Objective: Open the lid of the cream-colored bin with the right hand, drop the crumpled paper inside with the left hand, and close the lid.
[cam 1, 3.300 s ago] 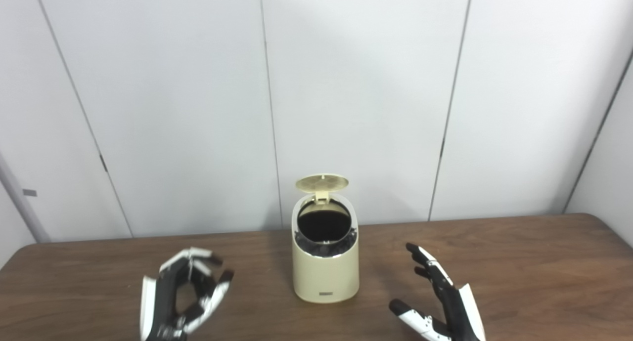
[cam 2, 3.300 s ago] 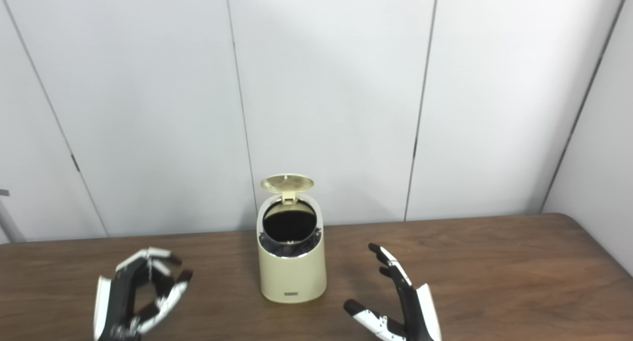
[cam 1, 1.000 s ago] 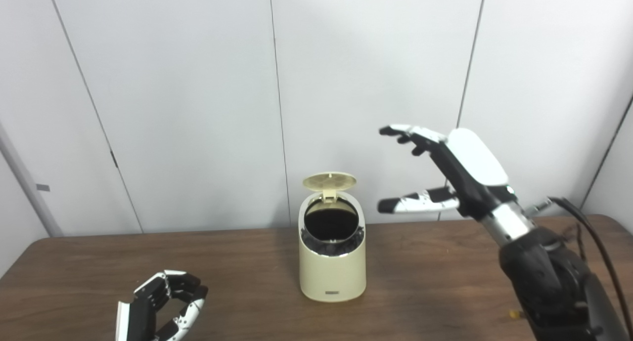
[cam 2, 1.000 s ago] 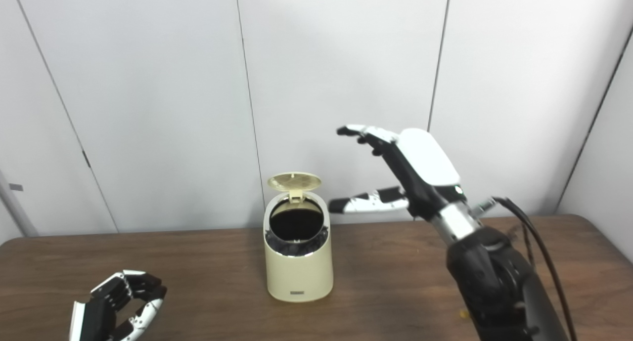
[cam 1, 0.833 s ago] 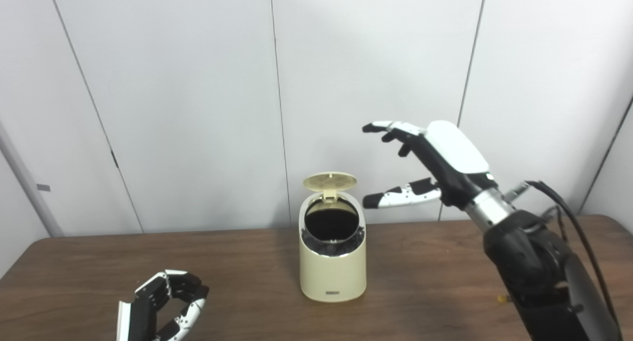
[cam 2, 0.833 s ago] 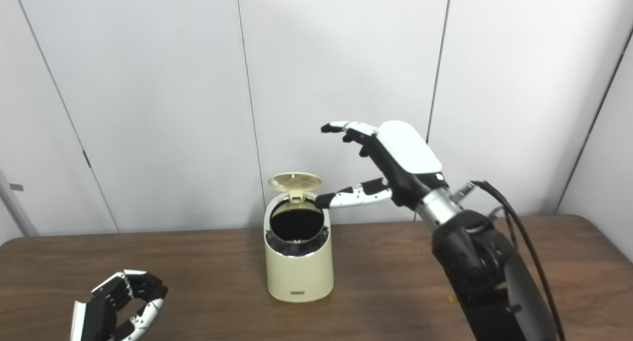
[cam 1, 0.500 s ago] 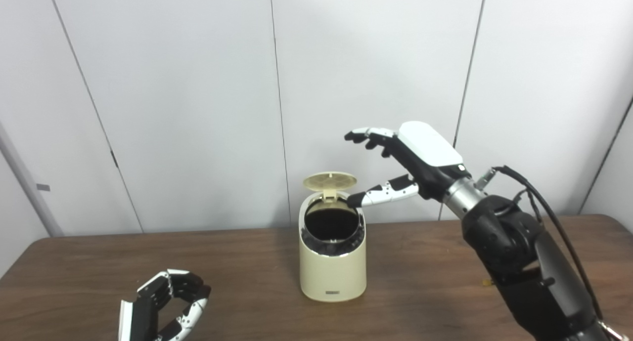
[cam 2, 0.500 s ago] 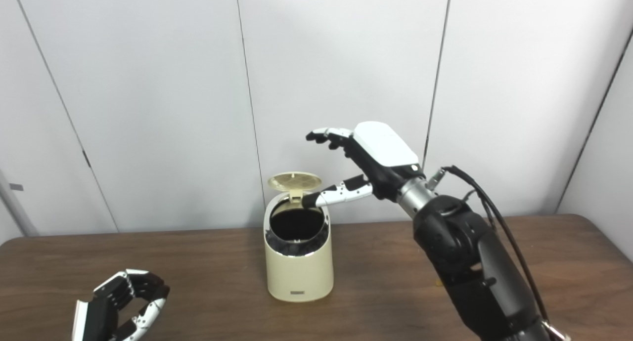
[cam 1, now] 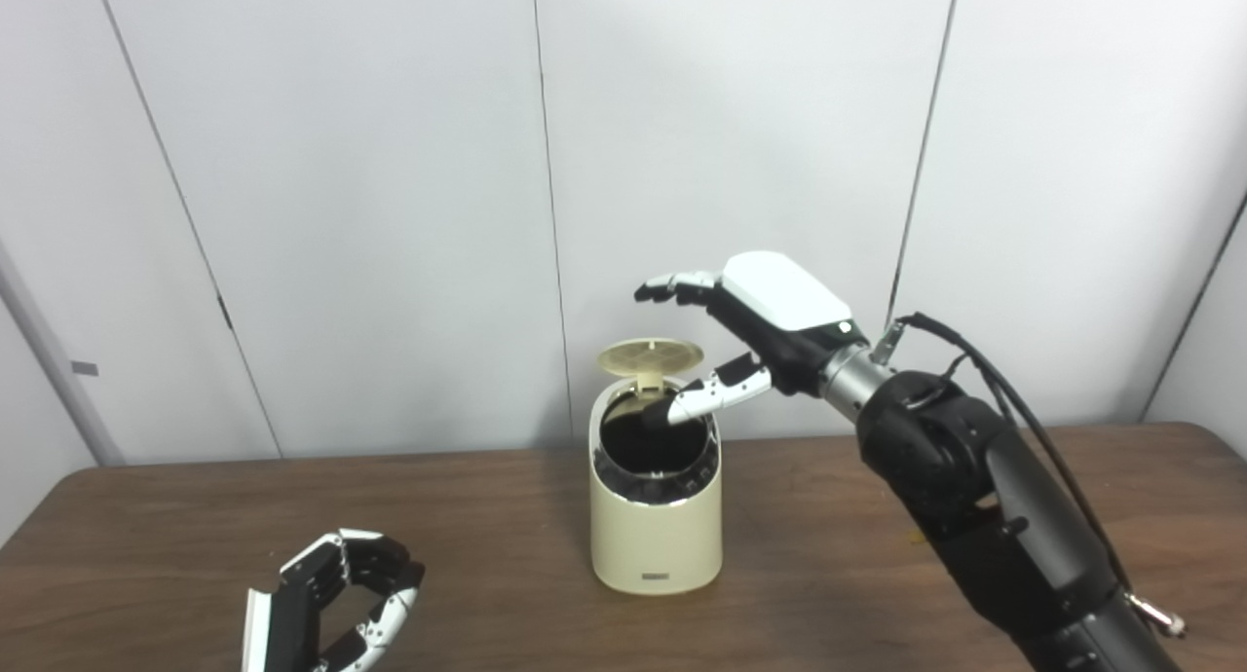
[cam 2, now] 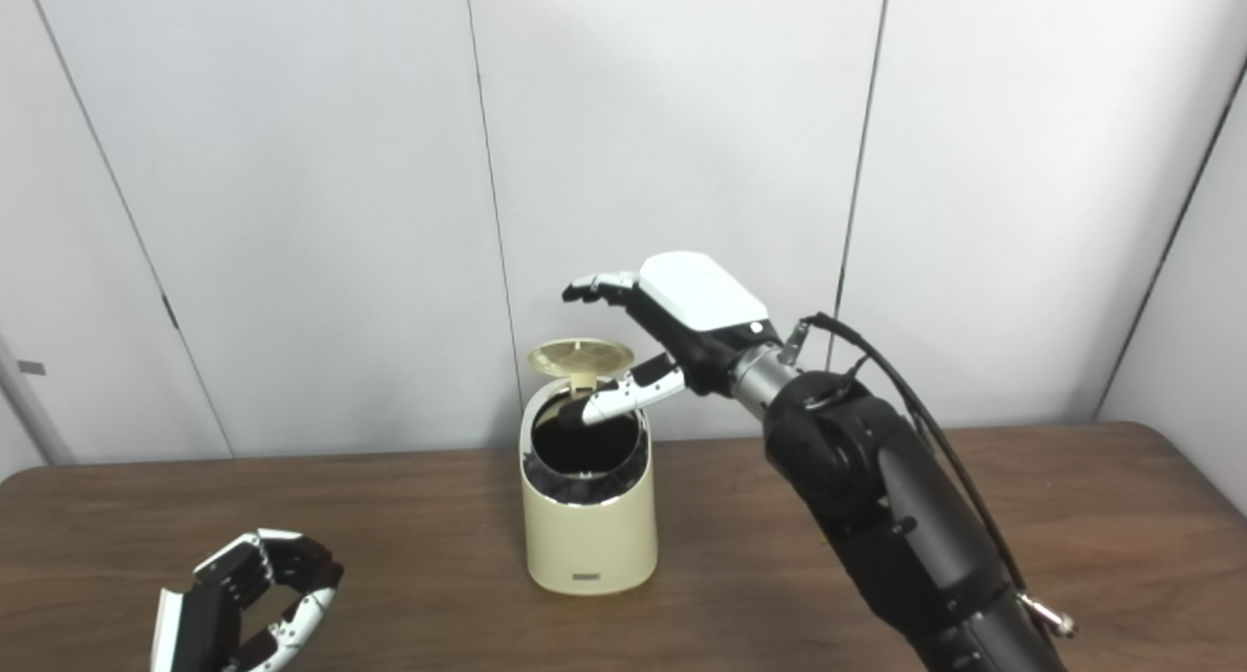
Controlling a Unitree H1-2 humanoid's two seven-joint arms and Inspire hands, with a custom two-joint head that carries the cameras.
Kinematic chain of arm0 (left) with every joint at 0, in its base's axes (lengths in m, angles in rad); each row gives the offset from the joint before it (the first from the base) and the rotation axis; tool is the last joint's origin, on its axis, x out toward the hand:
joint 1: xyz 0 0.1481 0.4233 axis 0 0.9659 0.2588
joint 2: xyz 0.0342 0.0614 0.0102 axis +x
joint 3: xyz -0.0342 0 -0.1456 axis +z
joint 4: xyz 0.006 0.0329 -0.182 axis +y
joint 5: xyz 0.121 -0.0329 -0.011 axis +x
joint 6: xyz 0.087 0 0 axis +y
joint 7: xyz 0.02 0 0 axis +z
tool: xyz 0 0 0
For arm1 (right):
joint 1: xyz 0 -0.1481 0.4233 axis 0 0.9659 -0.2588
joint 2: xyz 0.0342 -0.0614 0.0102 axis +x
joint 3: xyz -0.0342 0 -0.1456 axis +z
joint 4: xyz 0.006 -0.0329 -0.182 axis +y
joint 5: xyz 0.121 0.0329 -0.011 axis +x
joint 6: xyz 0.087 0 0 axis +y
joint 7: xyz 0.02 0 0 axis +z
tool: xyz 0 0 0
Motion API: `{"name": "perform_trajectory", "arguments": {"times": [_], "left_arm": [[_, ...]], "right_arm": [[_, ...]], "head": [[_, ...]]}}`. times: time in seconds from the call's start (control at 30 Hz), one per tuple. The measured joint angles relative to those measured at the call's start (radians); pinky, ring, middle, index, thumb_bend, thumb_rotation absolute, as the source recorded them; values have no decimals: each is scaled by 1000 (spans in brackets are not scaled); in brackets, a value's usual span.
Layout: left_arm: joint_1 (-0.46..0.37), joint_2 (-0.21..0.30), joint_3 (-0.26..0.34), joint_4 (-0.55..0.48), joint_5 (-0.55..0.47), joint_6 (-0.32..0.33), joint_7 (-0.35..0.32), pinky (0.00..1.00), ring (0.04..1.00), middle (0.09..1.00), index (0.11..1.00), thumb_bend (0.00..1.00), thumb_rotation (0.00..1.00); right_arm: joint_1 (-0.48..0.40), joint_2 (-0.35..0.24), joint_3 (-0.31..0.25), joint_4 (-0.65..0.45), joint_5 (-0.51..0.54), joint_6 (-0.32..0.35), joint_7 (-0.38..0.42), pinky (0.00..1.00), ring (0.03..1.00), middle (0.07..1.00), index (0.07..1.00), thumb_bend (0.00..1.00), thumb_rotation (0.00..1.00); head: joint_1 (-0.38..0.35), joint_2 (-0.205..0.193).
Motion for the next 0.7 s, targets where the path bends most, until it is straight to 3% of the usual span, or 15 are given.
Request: {"name": "perform_trajectory", "arguments": {"times": [0.43, 0.7], "left_arm": [[3, -2, -3, -9, 7, 0, 11, 421, 487, 513, 485, 489, 82], [6, -6, -3, -16, 7, 0, 13, 421, 488, 515, 485, 489, 81]], "right_arm": [[6, 12, 17, -26, 15, 25, 61, 685, 792, 818, 822, 864, 680], [61, 5, 12, -103, 28, 32, 79, 683, 785, 812, 824, 861, 714]], "head": [[-3, 8], [-6, 15]]}}
